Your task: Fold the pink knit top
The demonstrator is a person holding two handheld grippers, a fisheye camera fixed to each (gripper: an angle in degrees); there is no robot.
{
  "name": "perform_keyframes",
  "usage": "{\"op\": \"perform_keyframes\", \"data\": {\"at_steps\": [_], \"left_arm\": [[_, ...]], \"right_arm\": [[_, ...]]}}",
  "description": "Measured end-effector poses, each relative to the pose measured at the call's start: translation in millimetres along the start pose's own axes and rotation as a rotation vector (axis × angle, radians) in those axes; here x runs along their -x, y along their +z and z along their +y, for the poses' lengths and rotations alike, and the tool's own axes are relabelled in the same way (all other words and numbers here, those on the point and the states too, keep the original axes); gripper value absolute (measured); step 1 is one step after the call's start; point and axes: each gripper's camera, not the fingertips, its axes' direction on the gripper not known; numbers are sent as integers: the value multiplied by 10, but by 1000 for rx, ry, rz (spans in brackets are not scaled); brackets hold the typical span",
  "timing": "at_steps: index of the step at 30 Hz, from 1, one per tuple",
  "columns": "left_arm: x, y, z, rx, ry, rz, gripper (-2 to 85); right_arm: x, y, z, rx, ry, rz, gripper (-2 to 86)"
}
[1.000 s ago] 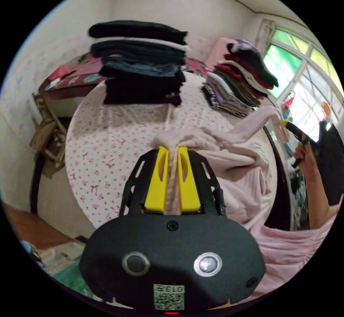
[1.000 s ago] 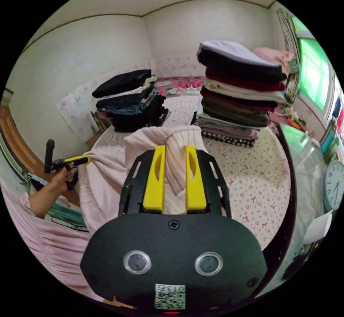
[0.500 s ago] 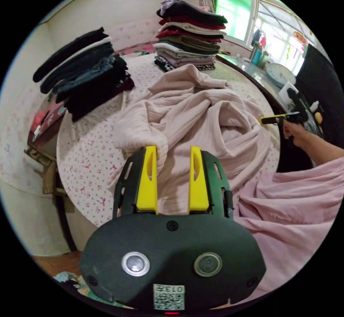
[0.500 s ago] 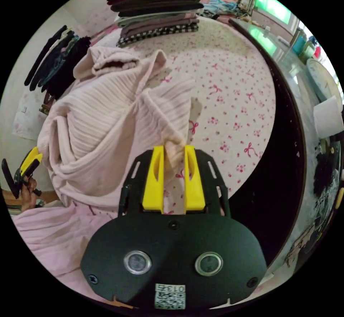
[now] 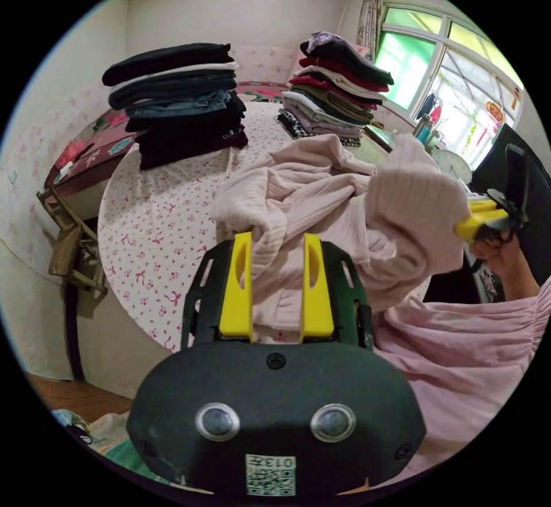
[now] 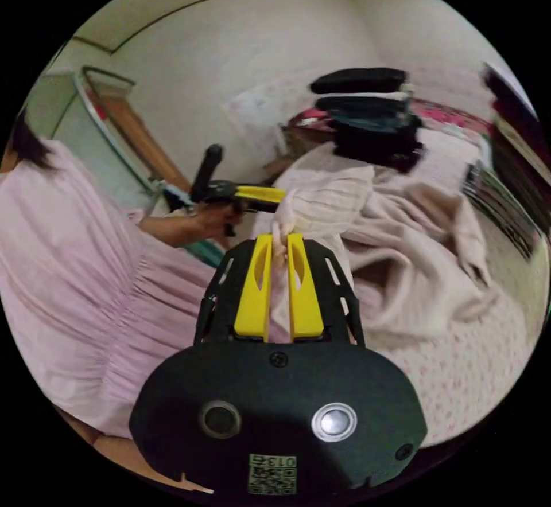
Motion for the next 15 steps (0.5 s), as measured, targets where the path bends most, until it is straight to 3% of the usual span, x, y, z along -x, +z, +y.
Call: {"op": "perform_keyframes", "data": {"at_steps": [4, 8, 13, 15], "left_arm": [[234, -169, 115, -19, -4, -76, 112], [669, -250, 318, -3, -101, -99, 118], [1237, -19, 674, 92, -282, 22, 128], [1310, 97, 738, 115, -307, 48, 141]], "right_arm": [[660, 842, -352, 161, -186, -221, 70], [1054, 1142, -382, 233, -284, -184, 74], [518, 751, -76, 154, 14, -99, 72], [249, 508, 190, 99, 201, 58, 80]]}}
